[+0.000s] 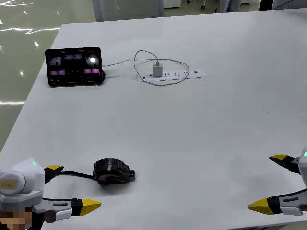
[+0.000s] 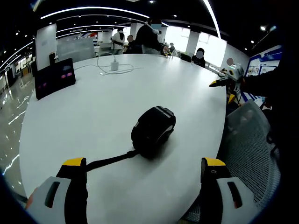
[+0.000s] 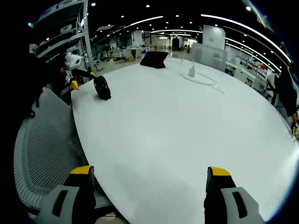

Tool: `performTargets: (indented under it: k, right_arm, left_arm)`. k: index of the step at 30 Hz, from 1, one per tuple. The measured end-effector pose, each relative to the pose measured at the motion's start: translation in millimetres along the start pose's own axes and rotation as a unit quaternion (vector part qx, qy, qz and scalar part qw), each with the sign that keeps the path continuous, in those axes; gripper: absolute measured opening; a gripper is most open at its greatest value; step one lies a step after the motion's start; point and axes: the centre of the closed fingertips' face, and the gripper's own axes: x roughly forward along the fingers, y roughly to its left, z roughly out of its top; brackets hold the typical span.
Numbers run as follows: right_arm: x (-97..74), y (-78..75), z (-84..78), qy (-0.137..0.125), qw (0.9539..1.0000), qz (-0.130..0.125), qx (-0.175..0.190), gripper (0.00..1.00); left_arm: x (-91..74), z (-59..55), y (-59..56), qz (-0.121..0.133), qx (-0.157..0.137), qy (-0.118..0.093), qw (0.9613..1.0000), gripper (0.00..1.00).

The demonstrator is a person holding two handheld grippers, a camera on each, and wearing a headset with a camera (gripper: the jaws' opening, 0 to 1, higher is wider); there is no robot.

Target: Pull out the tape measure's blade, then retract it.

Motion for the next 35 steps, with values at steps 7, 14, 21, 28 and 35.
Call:
performTargets:
  k: [7,14,21,28,35]
  right_arm:
    - [-8.8,-3.0,-7.4,-0.001,1.0000,-0.002,0.008,0.99]
    - [-13.5,-5.2,-9.7,0.004,1.0000,-0.005,0.004,0.99]
    - [-13.7,-5.2,-10.8,0.008,0.9999,-0.006,-0.004,0.99]
    - [-12.3,-2.5,-10.8,0.008,1.0000,-0.001,0.001,0.99]
    - [-12.0,-4.2,-9.9,0.007,1.0000,-0.002,0.003,0.99]
  left_arm:
    - [-3.6,-4.5,0.2,0.001,-0.004,0.014,0.9999,0.99]
    - [-6.6,-2.9,0.0,-0.001,-0.003,0.014,0.9999,0.99]
    - [-6.7,-4.0,-1.9,-0.006,-0.005,0.016,0.9998,0.99]
    - [-6.5,-5.2,0.0,-0.003,0.000,0.017,0.9998,0.99]
    - [-7.6,-6.9,2.1,-0.003,-0.001,0.018,0.9998,0.99]
